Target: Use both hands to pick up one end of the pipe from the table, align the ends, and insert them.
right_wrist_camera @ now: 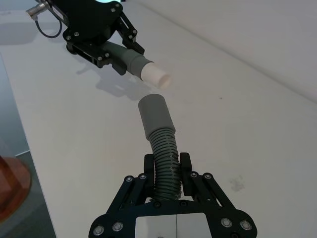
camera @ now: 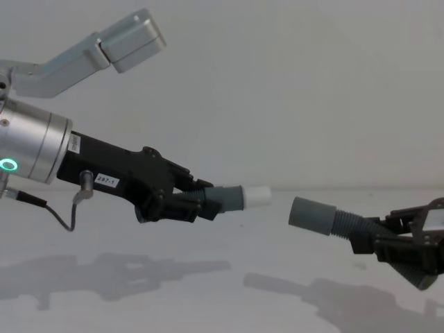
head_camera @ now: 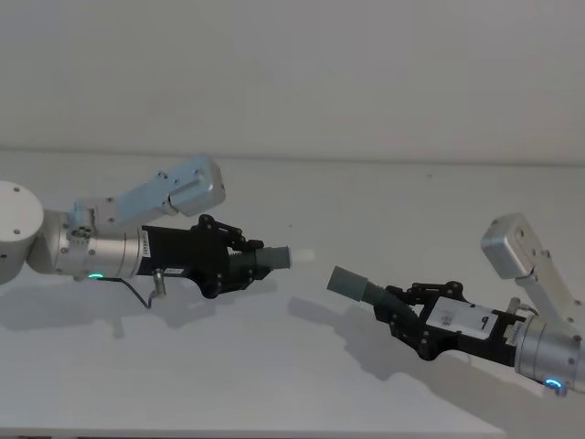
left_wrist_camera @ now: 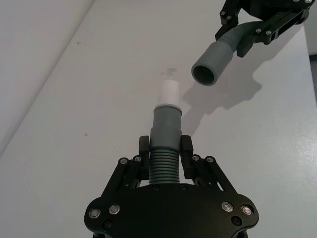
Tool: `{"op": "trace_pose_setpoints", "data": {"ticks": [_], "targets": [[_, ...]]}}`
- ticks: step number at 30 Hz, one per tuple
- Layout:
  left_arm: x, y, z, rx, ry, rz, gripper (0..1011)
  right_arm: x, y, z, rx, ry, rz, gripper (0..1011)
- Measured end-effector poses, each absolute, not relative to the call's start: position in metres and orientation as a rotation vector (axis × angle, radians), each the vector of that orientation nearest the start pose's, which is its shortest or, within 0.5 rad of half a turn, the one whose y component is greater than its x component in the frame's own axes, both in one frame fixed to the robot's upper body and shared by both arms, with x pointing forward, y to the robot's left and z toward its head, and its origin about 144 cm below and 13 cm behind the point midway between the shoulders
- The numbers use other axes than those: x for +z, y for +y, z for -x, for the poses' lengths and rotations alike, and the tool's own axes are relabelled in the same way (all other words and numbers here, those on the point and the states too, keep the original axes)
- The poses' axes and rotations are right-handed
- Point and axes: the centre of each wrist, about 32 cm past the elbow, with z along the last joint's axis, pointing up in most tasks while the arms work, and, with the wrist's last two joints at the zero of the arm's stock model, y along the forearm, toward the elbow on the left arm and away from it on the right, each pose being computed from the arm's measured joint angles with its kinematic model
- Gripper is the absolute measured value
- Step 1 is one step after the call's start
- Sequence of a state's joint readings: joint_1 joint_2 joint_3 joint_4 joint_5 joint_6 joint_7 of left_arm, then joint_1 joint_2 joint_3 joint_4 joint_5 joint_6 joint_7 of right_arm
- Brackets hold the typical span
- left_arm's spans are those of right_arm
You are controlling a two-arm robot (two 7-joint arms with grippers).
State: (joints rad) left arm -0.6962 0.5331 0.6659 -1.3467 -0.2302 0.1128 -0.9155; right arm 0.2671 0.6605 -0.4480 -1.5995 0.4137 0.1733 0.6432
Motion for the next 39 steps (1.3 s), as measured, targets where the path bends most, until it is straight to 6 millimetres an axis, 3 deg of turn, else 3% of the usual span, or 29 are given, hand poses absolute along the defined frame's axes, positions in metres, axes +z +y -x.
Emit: {"op": "trace_pose_setpoints", "data": {"ticks": [39], "targets": [[1.276, 0.241, -0.6, 0.227, -0.249, -0.452, 354, 1.214, -0.283, -0.511, -0.586, -0.008, 0.339, 301]]}}
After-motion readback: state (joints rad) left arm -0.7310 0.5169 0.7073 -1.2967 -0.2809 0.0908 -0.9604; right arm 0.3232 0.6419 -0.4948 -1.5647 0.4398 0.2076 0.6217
